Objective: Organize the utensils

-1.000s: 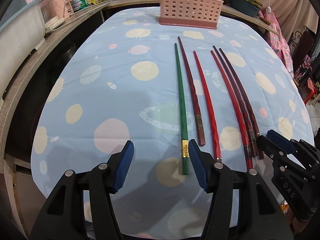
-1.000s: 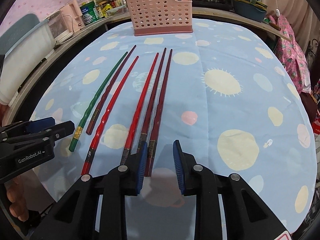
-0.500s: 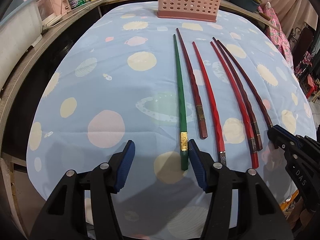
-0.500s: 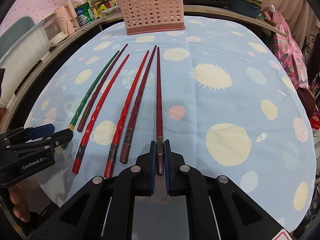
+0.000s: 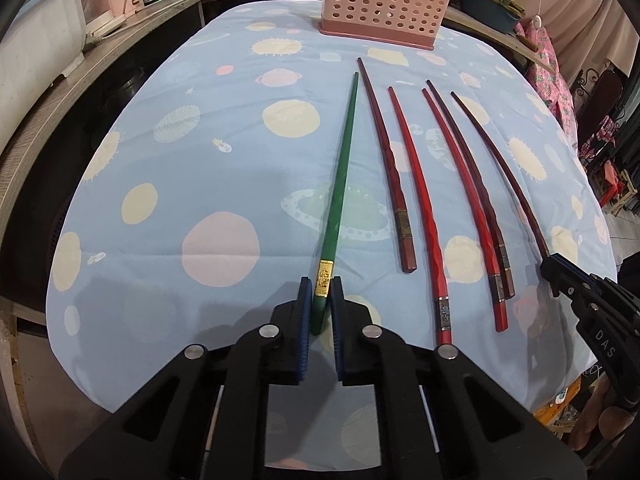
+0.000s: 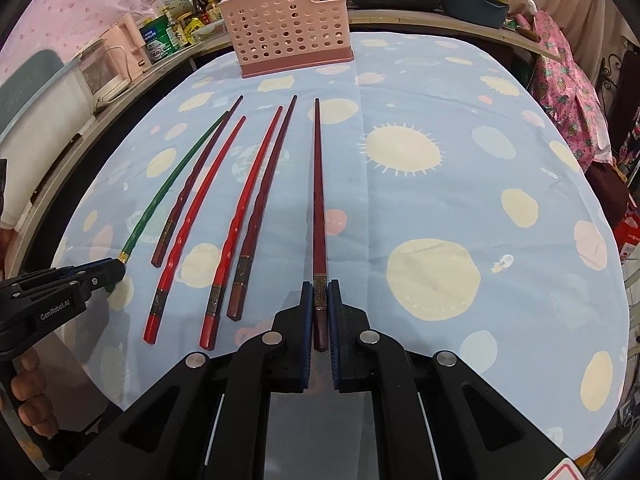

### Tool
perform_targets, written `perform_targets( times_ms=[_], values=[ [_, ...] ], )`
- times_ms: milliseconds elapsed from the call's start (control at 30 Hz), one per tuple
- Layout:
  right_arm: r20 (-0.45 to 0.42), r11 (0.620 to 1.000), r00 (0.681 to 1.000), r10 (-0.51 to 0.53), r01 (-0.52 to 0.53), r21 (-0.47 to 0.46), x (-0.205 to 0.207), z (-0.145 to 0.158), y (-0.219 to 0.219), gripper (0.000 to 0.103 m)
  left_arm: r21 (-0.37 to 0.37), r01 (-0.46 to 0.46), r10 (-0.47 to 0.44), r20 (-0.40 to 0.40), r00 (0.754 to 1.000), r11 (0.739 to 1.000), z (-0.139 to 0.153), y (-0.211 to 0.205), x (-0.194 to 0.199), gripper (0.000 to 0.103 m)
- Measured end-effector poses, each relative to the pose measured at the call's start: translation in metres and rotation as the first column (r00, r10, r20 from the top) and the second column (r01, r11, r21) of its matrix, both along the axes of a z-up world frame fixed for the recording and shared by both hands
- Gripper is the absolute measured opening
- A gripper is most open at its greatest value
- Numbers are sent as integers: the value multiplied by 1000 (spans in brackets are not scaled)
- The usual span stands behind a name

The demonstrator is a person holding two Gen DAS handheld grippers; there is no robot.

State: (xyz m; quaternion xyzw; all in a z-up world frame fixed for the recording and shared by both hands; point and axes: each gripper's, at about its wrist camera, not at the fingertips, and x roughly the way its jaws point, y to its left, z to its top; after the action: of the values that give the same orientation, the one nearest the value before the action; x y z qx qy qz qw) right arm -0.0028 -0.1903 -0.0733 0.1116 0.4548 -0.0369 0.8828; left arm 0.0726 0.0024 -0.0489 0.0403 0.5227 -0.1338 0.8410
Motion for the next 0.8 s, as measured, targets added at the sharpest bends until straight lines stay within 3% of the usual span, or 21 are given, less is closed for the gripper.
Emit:
perform_targets(
  times_ms=[333, 800],
  values=[
    [66, 999, 997, -29, 27, 21, -4, 31, -13, 7, -56, -18, 20, 27, 999, 998, 30, 8, 1, 8],
    [241, 997, 967, -76, 68, 43, 2, 109, -43, 7, -159, -30, 50, 122, 991, 987, 96, 18, 15, 8]
  ],
)
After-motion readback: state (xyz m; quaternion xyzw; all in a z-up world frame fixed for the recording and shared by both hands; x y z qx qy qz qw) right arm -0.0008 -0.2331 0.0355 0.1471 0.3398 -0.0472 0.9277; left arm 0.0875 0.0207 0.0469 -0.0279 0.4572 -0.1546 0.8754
